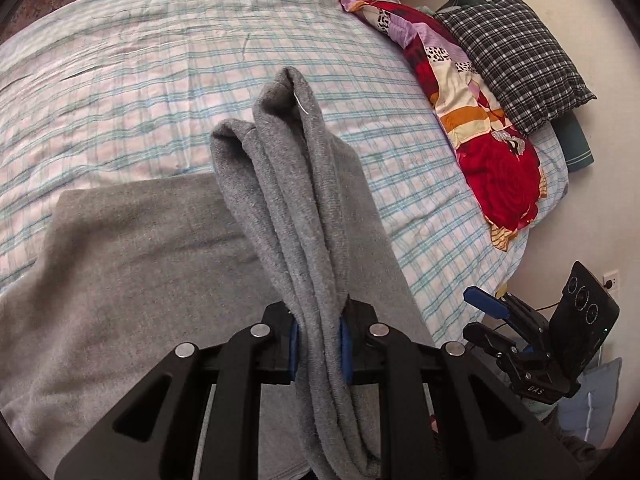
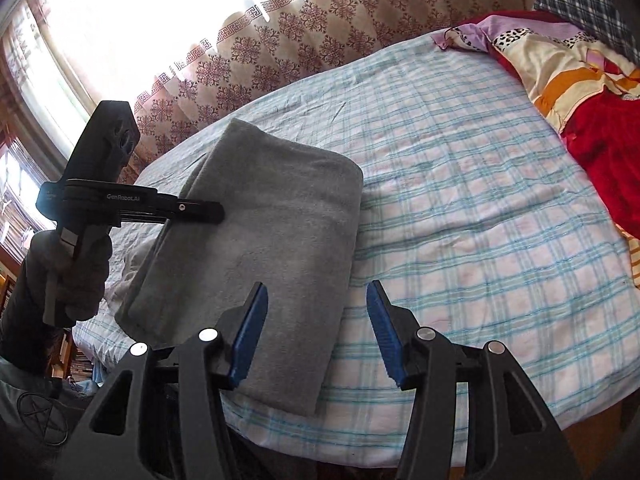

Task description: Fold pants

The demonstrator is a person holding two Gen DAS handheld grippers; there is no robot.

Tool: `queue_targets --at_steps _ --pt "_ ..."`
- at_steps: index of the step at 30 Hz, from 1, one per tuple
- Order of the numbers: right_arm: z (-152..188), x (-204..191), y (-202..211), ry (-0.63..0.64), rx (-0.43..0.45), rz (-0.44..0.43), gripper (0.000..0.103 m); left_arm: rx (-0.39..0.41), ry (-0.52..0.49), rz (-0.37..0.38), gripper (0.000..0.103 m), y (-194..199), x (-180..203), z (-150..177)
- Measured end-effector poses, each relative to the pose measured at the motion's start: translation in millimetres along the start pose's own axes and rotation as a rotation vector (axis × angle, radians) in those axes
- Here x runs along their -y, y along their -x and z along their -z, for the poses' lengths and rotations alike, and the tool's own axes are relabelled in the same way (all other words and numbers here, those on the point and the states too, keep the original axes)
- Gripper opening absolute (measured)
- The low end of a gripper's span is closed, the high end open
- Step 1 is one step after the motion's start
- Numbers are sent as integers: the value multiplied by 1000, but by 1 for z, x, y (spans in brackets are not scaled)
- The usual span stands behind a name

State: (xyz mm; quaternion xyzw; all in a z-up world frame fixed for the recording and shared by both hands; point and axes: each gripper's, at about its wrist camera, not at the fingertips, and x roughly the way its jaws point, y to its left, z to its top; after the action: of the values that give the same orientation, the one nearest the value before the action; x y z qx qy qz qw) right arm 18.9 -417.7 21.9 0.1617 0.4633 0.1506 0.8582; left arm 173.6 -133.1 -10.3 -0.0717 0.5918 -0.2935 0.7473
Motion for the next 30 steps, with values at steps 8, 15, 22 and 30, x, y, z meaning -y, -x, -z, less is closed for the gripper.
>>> queue_targets --at_steps 8,15,22,30 --pt "1 -25 -18 49 -64 11 52 -4 116 -40 15 12 -73 27" --pt "10 -54 -46 121 -161 14 52 -11 166 -21 16 7 -105 45" --pt "28 -68 -80 195 -278 100 53 -23 162 -49 18 -6 -119 47" --pt "25 -66 -78 183 -275 109 55 9 131 -174 56 -7 -124 54"
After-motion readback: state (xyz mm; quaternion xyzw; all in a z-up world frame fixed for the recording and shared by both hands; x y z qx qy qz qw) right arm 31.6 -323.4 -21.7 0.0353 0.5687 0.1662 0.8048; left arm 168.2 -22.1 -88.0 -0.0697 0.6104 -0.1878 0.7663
